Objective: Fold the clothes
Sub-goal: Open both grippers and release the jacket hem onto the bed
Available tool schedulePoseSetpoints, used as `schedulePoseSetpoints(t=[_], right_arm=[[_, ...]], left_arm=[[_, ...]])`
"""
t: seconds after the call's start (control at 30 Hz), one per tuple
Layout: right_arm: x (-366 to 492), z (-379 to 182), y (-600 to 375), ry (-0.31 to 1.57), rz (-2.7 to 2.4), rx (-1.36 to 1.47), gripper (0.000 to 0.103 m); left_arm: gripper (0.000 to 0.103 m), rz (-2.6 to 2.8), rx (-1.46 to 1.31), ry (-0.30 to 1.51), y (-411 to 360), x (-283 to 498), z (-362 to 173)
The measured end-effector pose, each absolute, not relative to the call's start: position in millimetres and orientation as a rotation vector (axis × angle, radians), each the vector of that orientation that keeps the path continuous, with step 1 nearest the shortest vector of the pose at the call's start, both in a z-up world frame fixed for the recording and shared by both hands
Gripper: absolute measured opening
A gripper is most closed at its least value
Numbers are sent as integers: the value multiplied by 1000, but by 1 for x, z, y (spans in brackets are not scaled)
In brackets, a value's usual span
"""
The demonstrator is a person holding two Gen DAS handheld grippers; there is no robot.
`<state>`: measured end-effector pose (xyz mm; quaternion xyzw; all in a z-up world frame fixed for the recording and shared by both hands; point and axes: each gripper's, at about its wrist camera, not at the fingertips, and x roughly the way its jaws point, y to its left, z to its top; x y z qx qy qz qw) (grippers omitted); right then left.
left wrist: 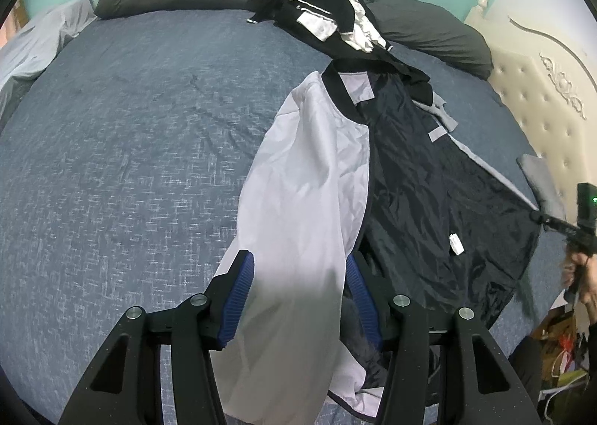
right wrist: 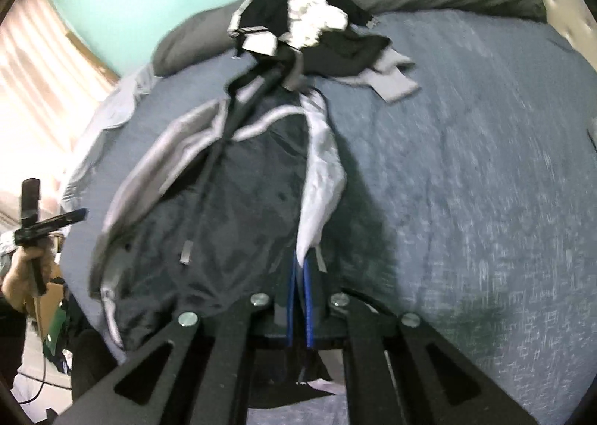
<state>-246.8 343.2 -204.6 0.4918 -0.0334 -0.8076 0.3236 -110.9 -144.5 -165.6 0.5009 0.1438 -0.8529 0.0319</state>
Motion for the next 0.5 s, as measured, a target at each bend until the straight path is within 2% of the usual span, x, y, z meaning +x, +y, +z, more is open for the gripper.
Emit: schedulePoseSetpoints(t=[0.27, 0.5], right_arm=[[-225, -156, 269, -92, -1983, 1178, 3], [-196, -163, 165, 4, -1828, 1170, 3]], left_arm=[[57, -2639, 1512, 460, -146, -102, -153], [59, -2647, 1481, 471, -151, -96, -143]])
